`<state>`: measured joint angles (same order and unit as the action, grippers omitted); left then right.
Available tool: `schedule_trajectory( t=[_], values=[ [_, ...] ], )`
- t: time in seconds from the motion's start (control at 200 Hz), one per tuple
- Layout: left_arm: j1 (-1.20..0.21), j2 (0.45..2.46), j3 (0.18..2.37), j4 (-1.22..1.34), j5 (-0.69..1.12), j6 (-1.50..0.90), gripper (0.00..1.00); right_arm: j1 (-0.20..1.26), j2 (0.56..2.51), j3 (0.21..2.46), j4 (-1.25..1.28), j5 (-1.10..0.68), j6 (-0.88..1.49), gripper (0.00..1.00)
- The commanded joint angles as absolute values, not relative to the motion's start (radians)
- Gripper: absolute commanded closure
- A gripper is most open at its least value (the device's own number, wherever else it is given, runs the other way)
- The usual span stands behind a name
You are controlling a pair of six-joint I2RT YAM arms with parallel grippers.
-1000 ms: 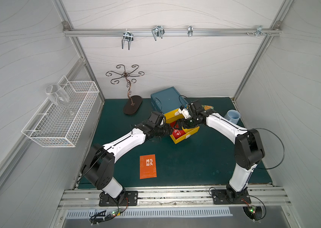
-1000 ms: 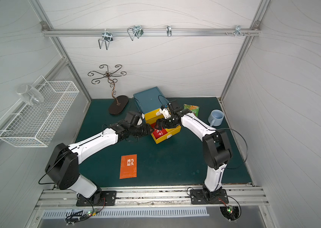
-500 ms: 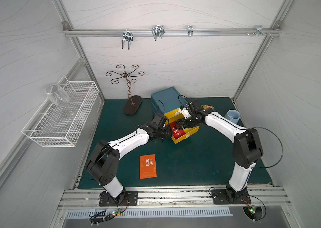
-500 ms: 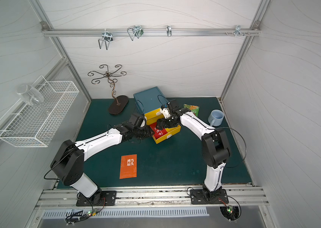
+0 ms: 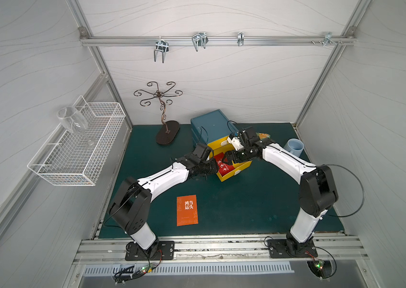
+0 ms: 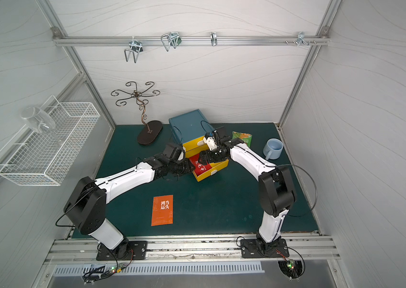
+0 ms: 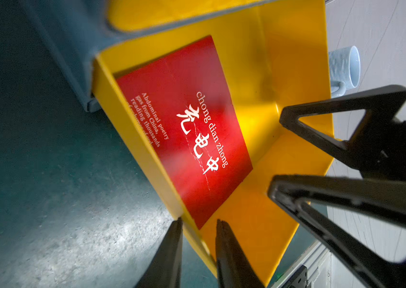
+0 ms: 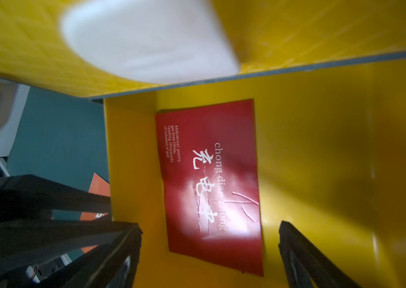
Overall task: Take the postcards out of the drawer
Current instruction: Pick up the postcard from the drawer.
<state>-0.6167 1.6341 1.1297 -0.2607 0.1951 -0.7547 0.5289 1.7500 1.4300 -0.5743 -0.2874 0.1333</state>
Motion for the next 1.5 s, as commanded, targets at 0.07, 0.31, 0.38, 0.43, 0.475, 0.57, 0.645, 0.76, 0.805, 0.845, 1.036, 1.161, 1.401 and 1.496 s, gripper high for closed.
schedule_trajectory(
  t=[0.07,0.31,0.38,0.43,0.475,0.57,0.645,0.76,0.805,0.845,1.036,1.161,1.401,1.496],
  values=[
    [-0.616,1.648,1.14,-0.261,0.165,-0.753,0.73,0.532,1.701,1.424,-0.576,-0.292,0.132,0.13],
    [-0.617,1.646,1.136,-0.262,0.164,-0.753,0.74,0.532,1.757,1.414,-0.598,-0.314,0.099,0.2],
    [-0.617,1.644,1.135,-0.262,0.164,-0.753,0.74,0.532,1.777,1.414,-0.6,-0.311,0.094,0.21],
    [-0.616,1.644,1.135,-0.262,0.164,-0.752,0.74,0.532,1.79,1.415,-0.6,-0.313,0.088,0.22],
    [-0.617,1.642,1.134,-0.262,0.165,-0.753,0.74,0.532,1.799,1.414,-0.6,-0.313,0.086,0.23],
    [-0.617,1.643,1.135,-0.262,0.166,-0.751,0.74,0.534,1.819,1.417,-0.597,-0.304,0.083,0.25],
    [-0.617,1.642,1.135,-0.262,0.166,-0.751,0.74,0.533,1.834,1.421,-0.598,-0.301,0.079,0.26],
    [-0.617,1.643,1.139,-0.266,0.166,-0.749,0.75,0.535,1.855,1.427,-0.6,-0.3,0.075,0.26],
    [-0.617,1.644,1.14,-0.266,0.166,-0.746,0.76,0.535,1.862,1.428,-0.599,-0.303,0.075,0.27],
    [-0.617,1.644,1.141,-0.267,0.166,-0.746,0.76,0.536,1.869,1.429,-0.599,-0.304,0.074,0.27],
    [-0.617,1.651,1.146,-0.271,0.171,-0.744,0.76,0.539,1.892,1.433,-0.597,-0.316,0.076,0.27],
    [-0.616,1.657,1.152,-0.27,0.176,-0.743,0.77,0.539,1.905,1.435,-0.59,-0.34,0.083,0.27],
    [-0.617,1.663,1.152,-0.268,0.182,-0.745,0.78,0.546,1.925,1.434,-0.57,-0.394,0.094,0.27],
    [-0.615,1.665,1.152,-0.268,0.184,-0.745,0.78,0.547,1.934,1.428,-0.56,-0.425,0.103,0.27]
  ],
)
